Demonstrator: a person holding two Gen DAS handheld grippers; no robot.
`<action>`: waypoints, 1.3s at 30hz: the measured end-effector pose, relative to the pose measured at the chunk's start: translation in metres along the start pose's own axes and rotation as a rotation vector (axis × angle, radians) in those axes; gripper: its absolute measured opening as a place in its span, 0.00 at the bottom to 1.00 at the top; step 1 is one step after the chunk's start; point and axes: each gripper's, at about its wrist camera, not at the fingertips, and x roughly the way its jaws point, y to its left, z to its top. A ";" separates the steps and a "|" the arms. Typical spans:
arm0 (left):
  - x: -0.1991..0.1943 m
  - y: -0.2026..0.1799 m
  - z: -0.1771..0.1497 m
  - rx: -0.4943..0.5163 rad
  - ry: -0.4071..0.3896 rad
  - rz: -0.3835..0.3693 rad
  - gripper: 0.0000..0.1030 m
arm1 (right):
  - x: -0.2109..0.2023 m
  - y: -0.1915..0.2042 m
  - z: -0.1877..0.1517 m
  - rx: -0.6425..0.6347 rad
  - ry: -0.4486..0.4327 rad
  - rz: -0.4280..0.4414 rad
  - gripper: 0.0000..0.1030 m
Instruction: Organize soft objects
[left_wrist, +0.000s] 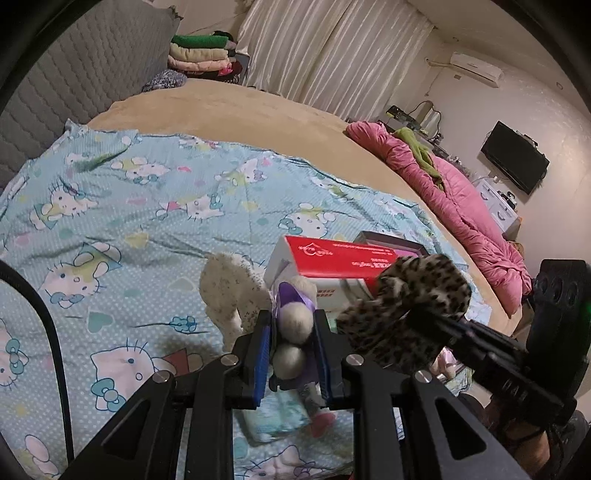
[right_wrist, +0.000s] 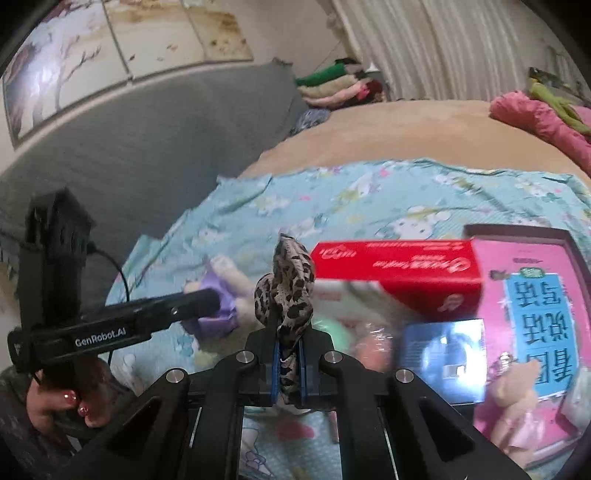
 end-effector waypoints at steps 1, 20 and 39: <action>-0.001 -0.003 0.000 0.004 -0.003 0.004 0.21 | -0.004 -0.002 0.001 0.006 -0.008 0.000 0.07; -0.022 -0.068 0.016 0.110 -0.061 0.020 0.20 | -0.062 -0.034 0.009 0.074 -0.151 -0.034 0.07; -0.026 -0.139 0.026 0.231 -0.083 0.006 0.20 | -0.113 -0.075 0.004 0.137 -0.283 -0.100 0.07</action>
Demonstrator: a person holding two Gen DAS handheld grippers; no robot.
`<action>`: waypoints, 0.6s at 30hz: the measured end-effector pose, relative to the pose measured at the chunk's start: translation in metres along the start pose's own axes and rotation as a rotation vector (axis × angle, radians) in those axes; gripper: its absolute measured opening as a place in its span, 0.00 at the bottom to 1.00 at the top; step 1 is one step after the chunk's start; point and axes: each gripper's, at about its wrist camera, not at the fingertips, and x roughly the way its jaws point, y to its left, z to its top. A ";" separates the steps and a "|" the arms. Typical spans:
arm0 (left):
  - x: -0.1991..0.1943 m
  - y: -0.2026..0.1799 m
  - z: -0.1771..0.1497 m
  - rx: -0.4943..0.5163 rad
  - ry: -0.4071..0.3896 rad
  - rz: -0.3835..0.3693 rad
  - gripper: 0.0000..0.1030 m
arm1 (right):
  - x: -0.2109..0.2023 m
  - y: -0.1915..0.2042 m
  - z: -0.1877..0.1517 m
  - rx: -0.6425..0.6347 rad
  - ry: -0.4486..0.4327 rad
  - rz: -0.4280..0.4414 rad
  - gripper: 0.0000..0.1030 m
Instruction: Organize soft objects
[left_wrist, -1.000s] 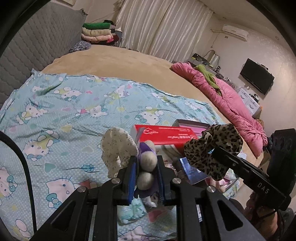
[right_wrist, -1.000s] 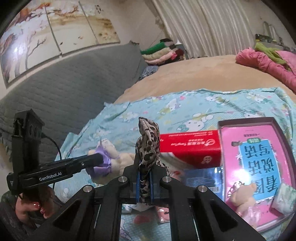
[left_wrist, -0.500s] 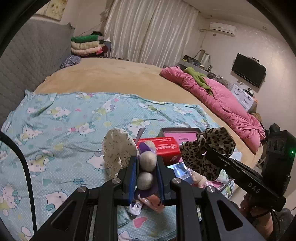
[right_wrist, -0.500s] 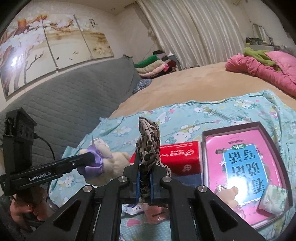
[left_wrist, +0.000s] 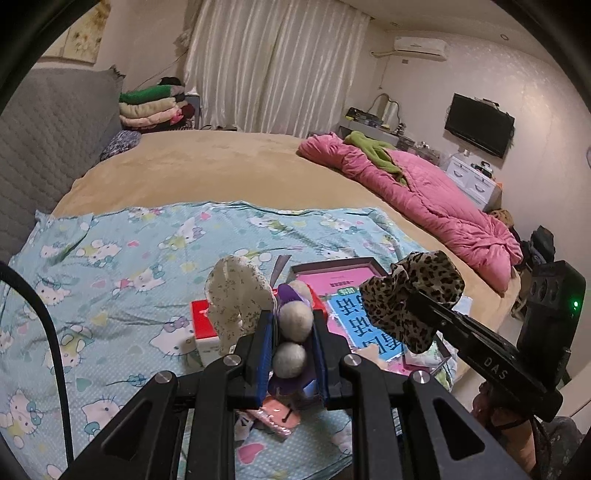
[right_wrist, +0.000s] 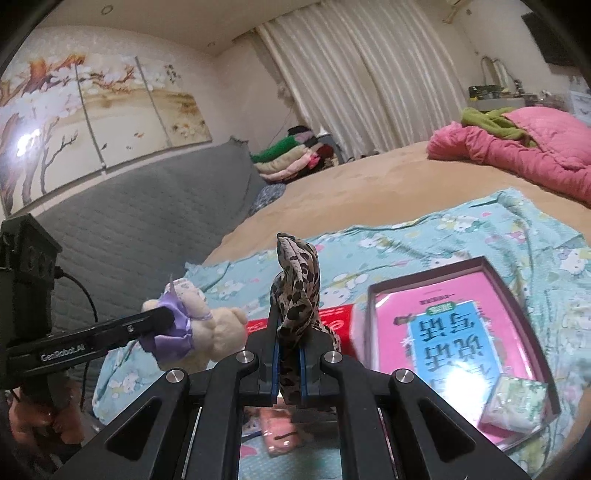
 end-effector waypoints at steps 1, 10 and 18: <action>0.001 -0.004 0.000 0.006 0.002 -0.004 0.20 | -0.002 -0.005 0.001 0.010 -0.006 -0.002 0.07; 0.019 -0.045 0.004 0.070 0.025 -0.035 0.20 | -0.024 -0.045 0.005 0.061 -0.063 -0.095 0.07; 0.040 -0.081 -0.001 0.134 0.061 -0.061 0.20 | -0.042 -0.079 0.006 0.101 -0.101 -0.175 0.07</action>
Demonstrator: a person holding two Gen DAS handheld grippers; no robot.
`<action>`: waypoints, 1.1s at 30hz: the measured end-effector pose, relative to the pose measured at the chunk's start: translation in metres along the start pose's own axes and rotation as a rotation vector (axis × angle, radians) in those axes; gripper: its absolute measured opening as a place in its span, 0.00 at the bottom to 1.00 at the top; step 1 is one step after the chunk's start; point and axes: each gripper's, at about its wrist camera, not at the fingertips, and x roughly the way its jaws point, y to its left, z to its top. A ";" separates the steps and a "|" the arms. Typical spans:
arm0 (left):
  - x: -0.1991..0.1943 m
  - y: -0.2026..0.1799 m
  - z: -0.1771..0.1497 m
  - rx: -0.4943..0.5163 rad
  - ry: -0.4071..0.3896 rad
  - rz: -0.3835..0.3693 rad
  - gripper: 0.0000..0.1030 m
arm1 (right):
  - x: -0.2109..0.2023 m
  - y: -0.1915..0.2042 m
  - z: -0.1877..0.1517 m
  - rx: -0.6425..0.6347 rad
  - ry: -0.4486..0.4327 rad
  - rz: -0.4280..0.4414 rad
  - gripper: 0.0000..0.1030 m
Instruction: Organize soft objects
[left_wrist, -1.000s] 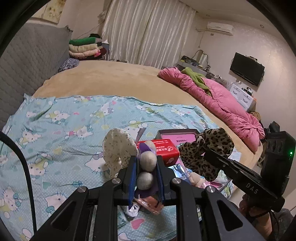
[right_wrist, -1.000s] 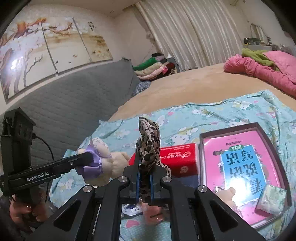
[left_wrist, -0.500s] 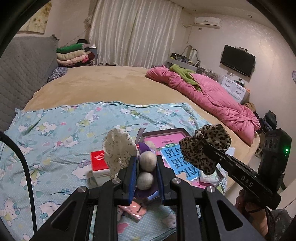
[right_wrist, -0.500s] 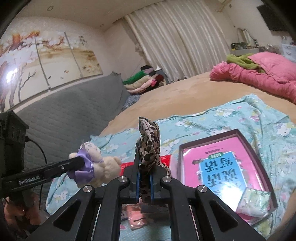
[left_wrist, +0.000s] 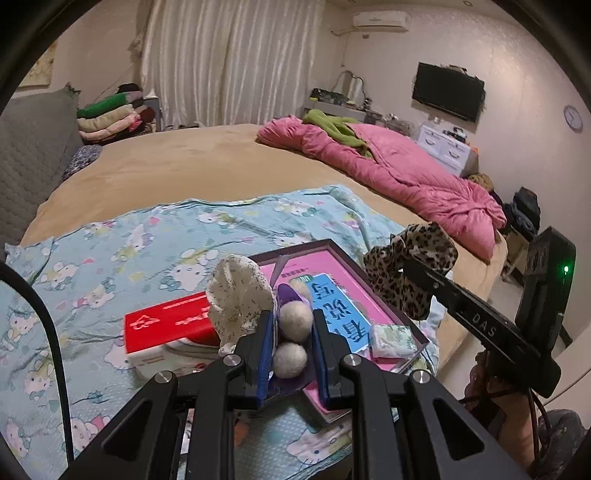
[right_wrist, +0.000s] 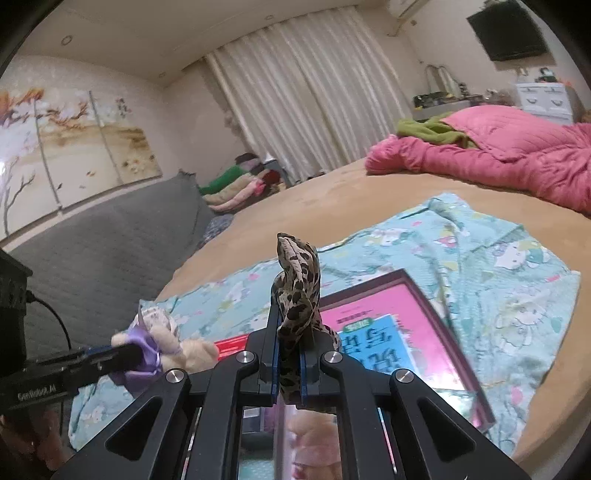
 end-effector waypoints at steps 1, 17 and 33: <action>0.003 -0.005 0.000 0.009 0.004 -0.005 0.20 | -0.001 -0.004 0.001 0.004 -0.002 -0.005 0.07; 0.058 -0.057 0.004 0.061 0.075 -0.083 0.20 | -0.005 -0.038 -0.002 0.055 -0.011 -0.076 0.07; 0.112 -0.090 -0.017 0.105 0.154 -0.162 0.20 | 0.007 -0.059 -0.013 -0.036 0.061 -0.315 0.07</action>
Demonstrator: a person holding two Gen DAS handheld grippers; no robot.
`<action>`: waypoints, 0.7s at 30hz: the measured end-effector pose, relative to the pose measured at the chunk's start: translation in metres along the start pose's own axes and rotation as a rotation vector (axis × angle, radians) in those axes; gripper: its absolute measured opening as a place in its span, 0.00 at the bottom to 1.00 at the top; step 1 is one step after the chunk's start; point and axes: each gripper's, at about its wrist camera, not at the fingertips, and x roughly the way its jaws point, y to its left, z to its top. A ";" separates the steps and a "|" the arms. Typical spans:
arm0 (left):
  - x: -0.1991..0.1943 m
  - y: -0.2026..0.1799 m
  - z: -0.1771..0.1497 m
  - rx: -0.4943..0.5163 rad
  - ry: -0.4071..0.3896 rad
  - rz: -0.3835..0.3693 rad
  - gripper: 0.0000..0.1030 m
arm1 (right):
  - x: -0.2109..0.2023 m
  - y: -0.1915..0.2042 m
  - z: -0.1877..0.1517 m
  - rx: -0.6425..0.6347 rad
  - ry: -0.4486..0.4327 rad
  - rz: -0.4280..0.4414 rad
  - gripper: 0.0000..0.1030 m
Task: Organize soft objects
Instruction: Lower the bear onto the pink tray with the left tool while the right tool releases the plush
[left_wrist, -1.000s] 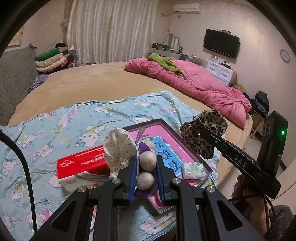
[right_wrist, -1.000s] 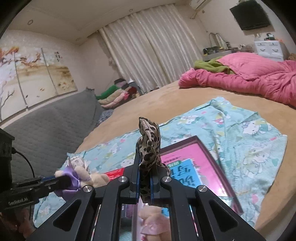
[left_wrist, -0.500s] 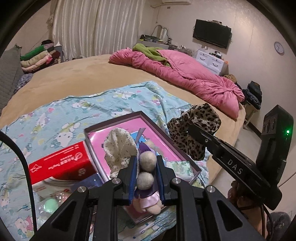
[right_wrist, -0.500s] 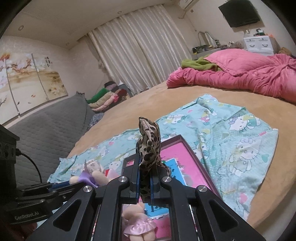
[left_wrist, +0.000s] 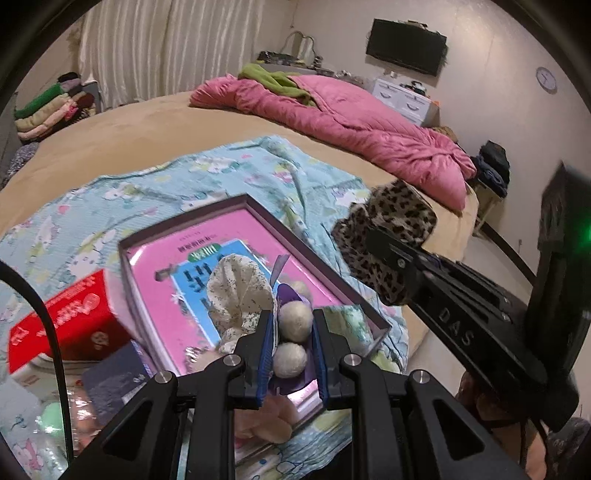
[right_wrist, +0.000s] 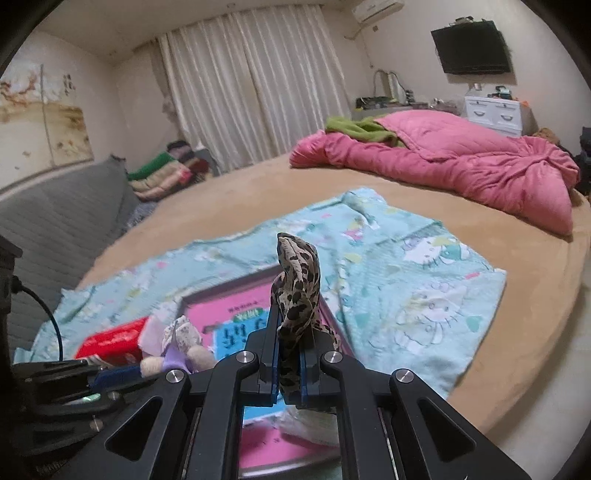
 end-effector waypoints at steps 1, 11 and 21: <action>0.004 0.000 -0.002 0.003 0.006 -0.005 0.20 | 0.002 -0.002 -0.001 -0.002 0.007 -0.008 0.07; 0.031 0.005 -0.021 0.010 0.055 -0.007 0.20 | 0.016 -0.004 -0.010 0.008 0.062 0.001 0.07; 0.040 0.026 -0.019 -0.033 0.055 0.021 0.20 | 0.029 0.004 -0.017 -0.032 0.119 0.008 0.07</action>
